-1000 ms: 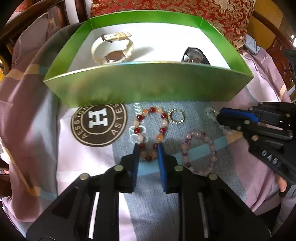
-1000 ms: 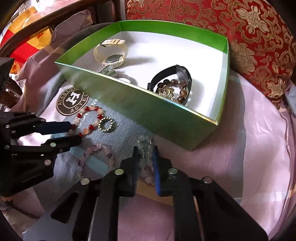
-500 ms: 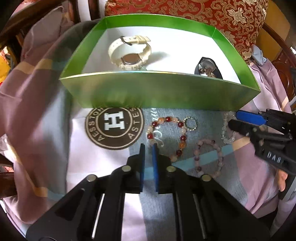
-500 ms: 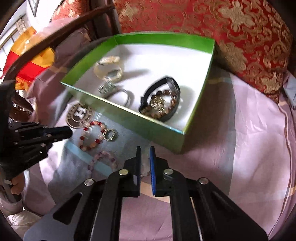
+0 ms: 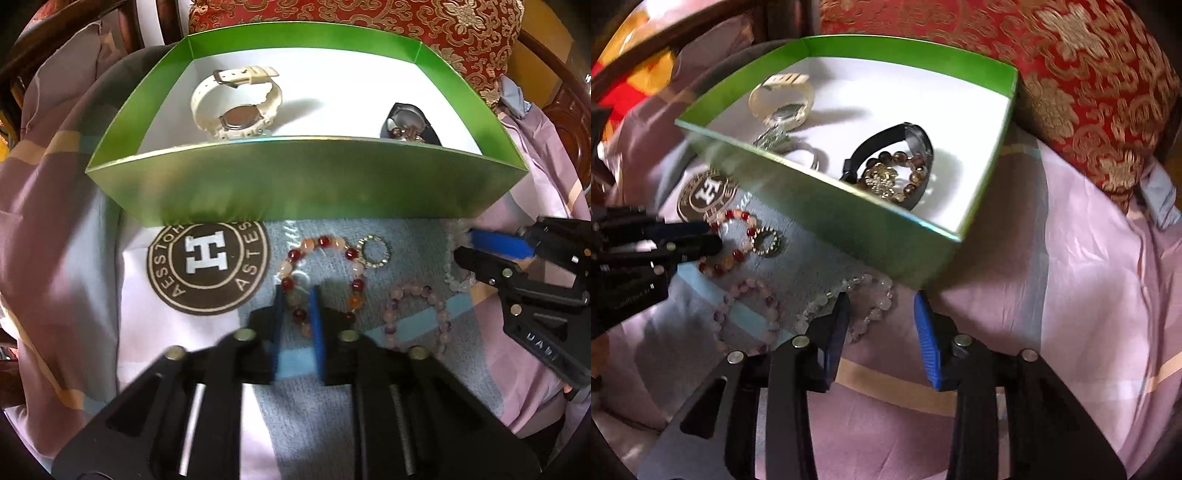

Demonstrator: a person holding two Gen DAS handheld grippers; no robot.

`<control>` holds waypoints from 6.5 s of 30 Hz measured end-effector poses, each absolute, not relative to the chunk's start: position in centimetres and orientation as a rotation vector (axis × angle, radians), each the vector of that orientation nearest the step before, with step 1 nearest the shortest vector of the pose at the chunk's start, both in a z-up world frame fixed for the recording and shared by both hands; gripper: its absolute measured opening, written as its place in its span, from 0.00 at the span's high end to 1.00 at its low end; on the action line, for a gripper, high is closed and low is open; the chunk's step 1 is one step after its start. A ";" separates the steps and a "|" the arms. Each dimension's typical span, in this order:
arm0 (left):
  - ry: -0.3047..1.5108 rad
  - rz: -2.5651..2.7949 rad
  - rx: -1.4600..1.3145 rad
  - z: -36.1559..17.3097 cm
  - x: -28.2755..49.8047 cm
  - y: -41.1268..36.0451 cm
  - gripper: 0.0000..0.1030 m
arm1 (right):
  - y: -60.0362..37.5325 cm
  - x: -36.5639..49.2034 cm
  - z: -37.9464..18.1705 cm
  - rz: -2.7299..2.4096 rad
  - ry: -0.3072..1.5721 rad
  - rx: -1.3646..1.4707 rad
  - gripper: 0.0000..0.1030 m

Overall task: Organize jewelry
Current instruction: 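Carry both bracelets into the green box and open both tools, then grasp the small gold ring with the left tool while the right tool grasps the pink bead bracelet, then carry the ring and pink bracelet into the green box and open both tools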

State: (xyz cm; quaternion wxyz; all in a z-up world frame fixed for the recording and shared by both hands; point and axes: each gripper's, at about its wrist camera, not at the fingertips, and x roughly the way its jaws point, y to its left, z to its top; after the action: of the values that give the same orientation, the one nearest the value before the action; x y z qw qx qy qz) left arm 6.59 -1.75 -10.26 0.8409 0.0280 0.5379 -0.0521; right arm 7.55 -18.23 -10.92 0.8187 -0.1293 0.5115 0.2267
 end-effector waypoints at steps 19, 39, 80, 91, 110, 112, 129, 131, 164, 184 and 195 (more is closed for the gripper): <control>0.892 -0.118 0.041 0.8 5.4 -0.5 0.93 | -18.5 5.1 -3.0 0.739 0.909 -0.104 0.93; 0.898 -0.098 0.048 -0.5 11.8 -2.0 0.93 | -18.4 12.0 -0.6 0.531 0.842 -0.131 0.93; 0.933 -0.031 0.019 -2.1 8.0 1.5 0.69 | -16.9 10.0 -0.3 0.546 0.821 -0.192 0.70; 1.059 -0.109 -0.002 -6.5 6.8 -0.3 0.68 | -13.6 5.3 -10.0 0.720 1.149 -0.293 0.67; 1.154 -0.258 0.072 -10.4 8.0 -6.7 0.58 | -19.6 8.2 -9.8 0.567 1.188 -0.233 0.58; 1.137 -0.247 0.094 -10.6 8.2 -7.0 0.62 | -19.7 7.8 -9.6 0.576 1.178 -0.237 0.58; 1.119 -0.167 0.029 -9.5 7.0 -2.5 0.81 | -18.5 6.2 -10.2 0.604 1.174 -0.296 0.93; 1.125 -0.158 0.026 -9.5 6.9 -2.2 0.81 | -19.1 6.3 -9.4 0.616 1.152 -0.270 0.93; 1.035 -0.127 0.033 -6.2 5.7 -1.5 0.80 | -19.1 6.1 -8.2 0.664 1.103 -0.238 0.93; 0.834 -0.120 0.084 1.8 7.4 -2.2 0.80 | -17.5 7.8 2.1 0.690 0.906 -0.231 0.93; 0.820 -0.138 0.070 1.9 10.9 -2.6 0.80 | -17.2 9.6 2.0 0.671 0.918 -0.184 0.93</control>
State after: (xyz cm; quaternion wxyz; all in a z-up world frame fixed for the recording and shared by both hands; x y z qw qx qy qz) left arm 10.91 -2.57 1.93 0.9142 0.0340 0.3982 -0.0671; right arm 9.65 -17.21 1.96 0.8386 -0.0871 0.4341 0.3174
